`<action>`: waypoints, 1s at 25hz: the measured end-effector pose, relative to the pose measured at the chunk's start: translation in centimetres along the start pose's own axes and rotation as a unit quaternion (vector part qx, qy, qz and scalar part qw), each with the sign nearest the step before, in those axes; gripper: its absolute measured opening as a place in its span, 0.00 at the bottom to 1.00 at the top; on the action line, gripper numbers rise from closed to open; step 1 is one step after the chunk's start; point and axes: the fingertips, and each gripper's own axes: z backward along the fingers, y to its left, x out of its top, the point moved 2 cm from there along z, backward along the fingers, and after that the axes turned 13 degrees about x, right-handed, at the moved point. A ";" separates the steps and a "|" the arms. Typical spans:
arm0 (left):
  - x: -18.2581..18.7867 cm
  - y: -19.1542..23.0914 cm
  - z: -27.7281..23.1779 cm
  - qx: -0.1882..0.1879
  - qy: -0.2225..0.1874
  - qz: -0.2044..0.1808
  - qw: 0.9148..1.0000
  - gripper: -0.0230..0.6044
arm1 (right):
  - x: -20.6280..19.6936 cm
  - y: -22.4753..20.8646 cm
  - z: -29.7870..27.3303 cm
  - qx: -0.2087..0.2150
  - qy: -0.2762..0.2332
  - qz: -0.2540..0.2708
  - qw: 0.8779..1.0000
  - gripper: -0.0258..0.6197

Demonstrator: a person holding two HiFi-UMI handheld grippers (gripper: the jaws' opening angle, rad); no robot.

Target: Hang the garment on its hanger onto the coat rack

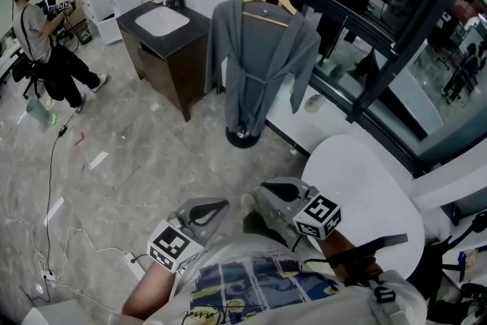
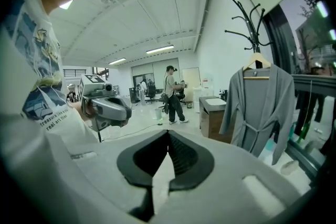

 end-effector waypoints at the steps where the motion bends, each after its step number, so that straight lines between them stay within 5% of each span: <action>1: 0.0 -0.1 0.1 0.000 0.000 0.000 1.000 0.04 | 0.0 0.2 0.0 0.000 0.003 0.004 1.000 0.04; 25: -0.2 -1.2 -0.8 -0.007 0.005 0.001 1.000 0.04 | 0.2 1.4 0.9 0.005 0.012 0.049 0.999 0.04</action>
